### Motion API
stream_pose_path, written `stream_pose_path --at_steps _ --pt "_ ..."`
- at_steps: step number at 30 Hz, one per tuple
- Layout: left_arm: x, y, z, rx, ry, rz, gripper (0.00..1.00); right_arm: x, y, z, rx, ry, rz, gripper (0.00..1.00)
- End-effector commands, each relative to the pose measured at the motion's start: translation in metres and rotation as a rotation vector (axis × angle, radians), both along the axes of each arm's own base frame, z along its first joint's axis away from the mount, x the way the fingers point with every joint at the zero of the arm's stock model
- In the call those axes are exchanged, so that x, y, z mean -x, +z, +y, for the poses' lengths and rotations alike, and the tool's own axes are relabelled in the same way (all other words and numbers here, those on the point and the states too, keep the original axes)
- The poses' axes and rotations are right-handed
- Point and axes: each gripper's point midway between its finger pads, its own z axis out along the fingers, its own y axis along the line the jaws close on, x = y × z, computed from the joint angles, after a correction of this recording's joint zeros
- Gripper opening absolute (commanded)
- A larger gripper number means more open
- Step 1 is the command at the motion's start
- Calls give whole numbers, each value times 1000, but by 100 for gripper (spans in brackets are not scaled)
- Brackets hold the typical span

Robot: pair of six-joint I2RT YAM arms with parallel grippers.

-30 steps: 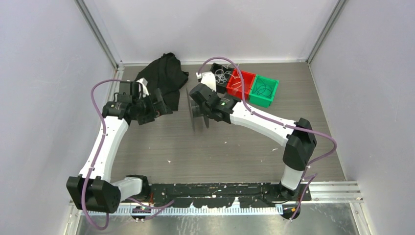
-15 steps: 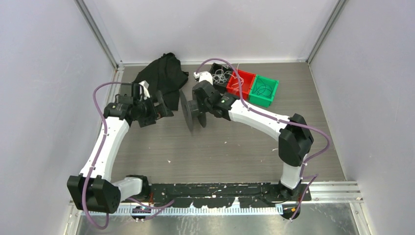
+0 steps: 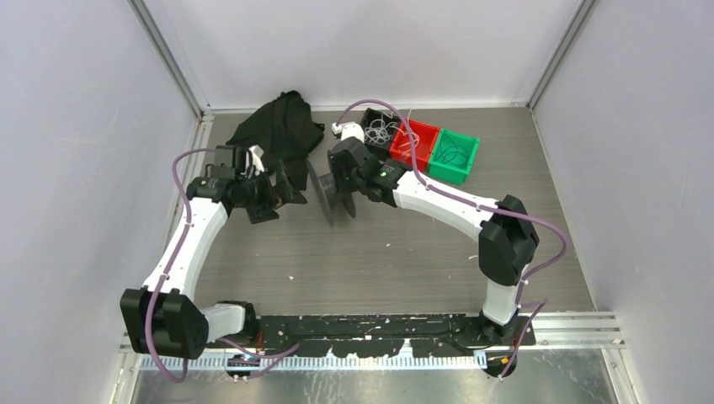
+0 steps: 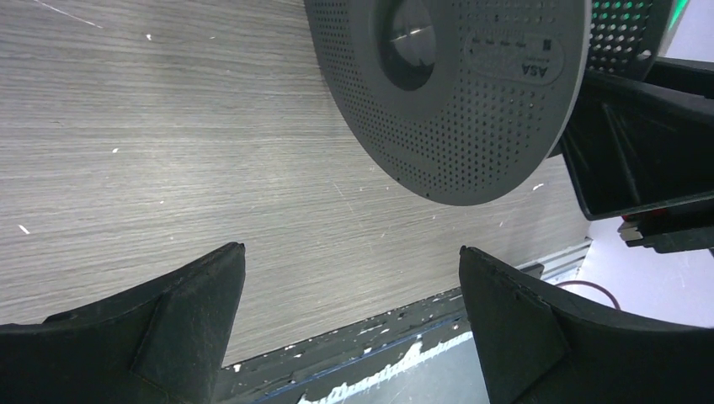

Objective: Wrap the cables

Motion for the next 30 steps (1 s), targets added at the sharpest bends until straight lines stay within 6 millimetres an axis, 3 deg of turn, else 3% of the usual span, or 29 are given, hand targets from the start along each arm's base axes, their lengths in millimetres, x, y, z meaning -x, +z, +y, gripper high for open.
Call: stream_pose_path --at_steps 1,11,20,21,29,30 --pt "-9 15 -10 71 -11 -43 100 -1 11 8 -52 9 -10 47" --pt "-13 17 -15 107 -4 -47 100 5 37 -2 -80 -8 -31 62" --pt "-19 32 -18 81 15 -93 99 4 46 -11 -49 -19 -51 67" --pt "-19 33 -19 73 18 -95 99 4 45 -11 -47 -20 -49 64" --pt "-22 43 -21 47 84 -100 98 6 32 -7 -13 24 -25 2" --pt "-22 44 -20 49 101 -93 97 6 33 -6 -8 37 -31 1"
